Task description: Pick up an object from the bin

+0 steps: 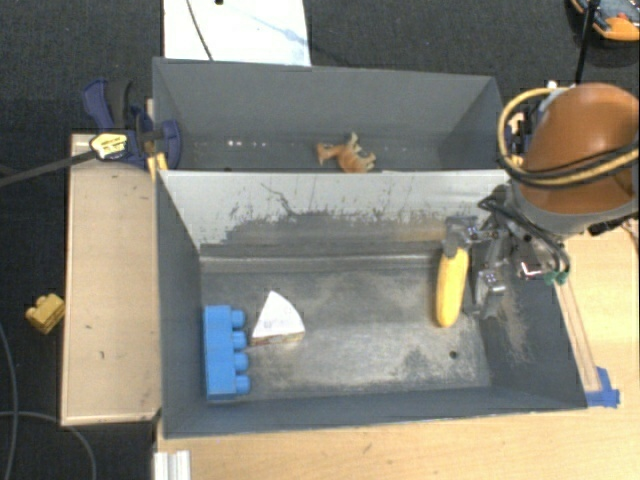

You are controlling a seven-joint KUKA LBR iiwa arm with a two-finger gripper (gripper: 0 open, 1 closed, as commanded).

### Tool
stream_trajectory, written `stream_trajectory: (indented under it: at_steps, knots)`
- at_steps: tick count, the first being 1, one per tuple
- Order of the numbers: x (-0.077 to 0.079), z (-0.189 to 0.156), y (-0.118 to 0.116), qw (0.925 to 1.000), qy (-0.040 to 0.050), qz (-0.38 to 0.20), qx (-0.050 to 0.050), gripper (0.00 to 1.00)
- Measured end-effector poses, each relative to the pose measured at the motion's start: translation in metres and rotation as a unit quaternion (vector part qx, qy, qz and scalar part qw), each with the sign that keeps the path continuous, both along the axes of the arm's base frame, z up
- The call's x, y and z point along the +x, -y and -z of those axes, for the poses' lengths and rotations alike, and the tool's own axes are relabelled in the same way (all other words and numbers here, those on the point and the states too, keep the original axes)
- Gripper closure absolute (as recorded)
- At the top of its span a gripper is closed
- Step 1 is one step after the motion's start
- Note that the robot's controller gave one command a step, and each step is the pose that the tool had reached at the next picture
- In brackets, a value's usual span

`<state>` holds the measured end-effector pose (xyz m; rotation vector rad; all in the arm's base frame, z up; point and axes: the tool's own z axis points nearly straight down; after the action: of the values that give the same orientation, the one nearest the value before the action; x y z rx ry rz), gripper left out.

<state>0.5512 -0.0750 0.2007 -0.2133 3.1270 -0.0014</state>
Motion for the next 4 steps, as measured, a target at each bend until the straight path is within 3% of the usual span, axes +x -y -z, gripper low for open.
stream_trajectory:
  at_steps: [1,2,3,4]
  knots:
    - [0.029,0.037,0.022,0.9984,0.0010,-0.057,-0.001,0.00]
    - [0.028,0.053,0.026,0.9900,-0.0027,-0.141,0.000,0.00]
    - [0.010,0.057,0.021,0.9612,-0.0022,-0.276,-0.001,0.00]
    - [0.019,0.078,0.016,0.9402,-0.0010,-0.341,-0.002,0.00]
